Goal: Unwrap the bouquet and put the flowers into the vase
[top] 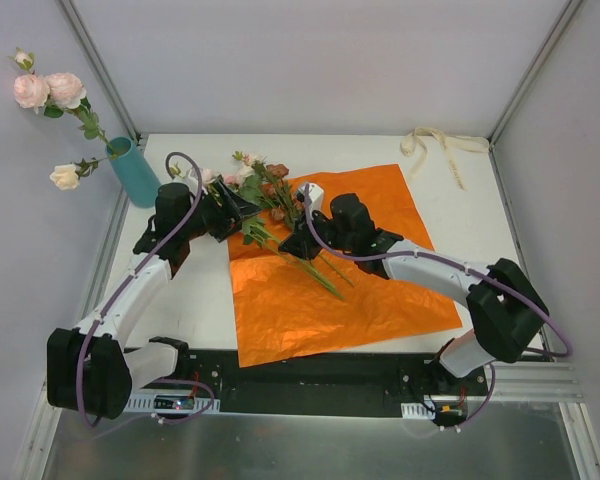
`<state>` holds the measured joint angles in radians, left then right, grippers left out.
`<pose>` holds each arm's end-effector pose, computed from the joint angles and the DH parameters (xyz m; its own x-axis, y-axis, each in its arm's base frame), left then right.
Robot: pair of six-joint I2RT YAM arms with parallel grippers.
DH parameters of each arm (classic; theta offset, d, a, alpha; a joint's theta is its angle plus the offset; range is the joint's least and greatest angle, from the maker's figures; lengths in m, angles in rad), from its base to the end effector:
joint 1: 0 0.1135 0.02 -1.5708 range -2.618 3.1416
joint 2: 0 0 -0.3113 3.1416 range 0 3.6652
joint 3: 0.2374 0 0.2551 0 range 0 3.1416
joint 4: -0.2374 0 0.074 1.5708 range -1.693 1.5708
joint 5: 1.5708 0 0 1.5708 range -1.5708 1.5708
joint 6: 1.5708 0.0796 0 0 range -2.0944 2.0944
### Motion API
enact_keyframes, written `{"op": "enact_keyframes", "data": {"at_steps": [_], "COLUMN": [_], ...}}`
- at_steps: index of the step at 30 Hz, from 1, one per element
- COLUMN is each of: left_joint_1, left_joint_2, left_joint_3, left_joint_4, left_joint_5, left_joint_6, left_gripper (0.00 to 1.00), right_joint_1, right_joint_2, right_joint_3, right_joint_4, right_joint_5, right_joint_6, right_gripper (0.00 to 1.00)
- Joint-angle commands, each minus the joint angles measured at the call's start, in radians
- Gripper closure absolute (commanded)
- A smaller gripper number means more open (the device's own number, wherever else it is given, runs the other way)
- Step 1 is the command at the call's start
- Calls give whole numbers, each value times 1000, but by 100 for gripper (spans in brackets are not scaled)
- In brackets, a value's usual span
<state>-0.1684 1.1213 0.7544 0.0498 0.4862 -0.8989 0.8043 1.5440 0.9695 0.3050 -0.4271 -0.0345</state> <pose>0.2648 -0.0827 0.3159 -0.6499 -0.5914 -0.4774 0.1241 0.5371 -0.8343 0.2492 0.3064 0.3013 -0.1524 -0.2035 -0.9671 -0.9384 0.3369 0.0770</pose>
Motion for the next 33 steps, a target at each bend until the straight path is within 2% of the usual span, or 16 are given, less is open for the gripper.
{"op": "enact_keyframes", "data": {"at_steps": [1, 11, 13, 17, 20, 23, 30, 32, 33], "left_joint_1": [-17, -28, -28, -28, -28, -28, -23, -4, 22], "left_joint_2": [-5, -2, -3, 3, 14, 18, 98, 147, 165], "left_joint_3": [-16, -9, 19, 147, 310, 455, 755, 844, 885], "left_joint_4": [119, 140, 116, -14, -158, -221, -223, -208, -194], "left_joint_5": [-37, -49, -57, -125, -234, -366, -829, -938, -946], "left_joint_6": [-44, -45, -22, 98, 231, 378, 756, 854, 864], "left_gripper": [35, 100, 100, 100, 100, 100, 100, 100, 100], "right_joint_1": [12, 24, 22, 24, 26, 26, 26, 24, 26], "right_joint_2": [-62, -70, -77, -119, -162, -211, -340, -366, -381], "right_joint_3": [-15, -37, -41, -64, -89, -117, -178, -183, -180], "right_joint_4": [117, 155, 155, 151, 146, 125, 83, 37, 7], "right_joint_5": [-6, 13, 40, 89, 117, 139, 168, 182, 197], "right_joint_6": [73, 128, 148, 165, 176, 173, 145, 110, 96], "right_gripper": [100, 100, 91, 63, 35, 1, 1, 1, 1]}}
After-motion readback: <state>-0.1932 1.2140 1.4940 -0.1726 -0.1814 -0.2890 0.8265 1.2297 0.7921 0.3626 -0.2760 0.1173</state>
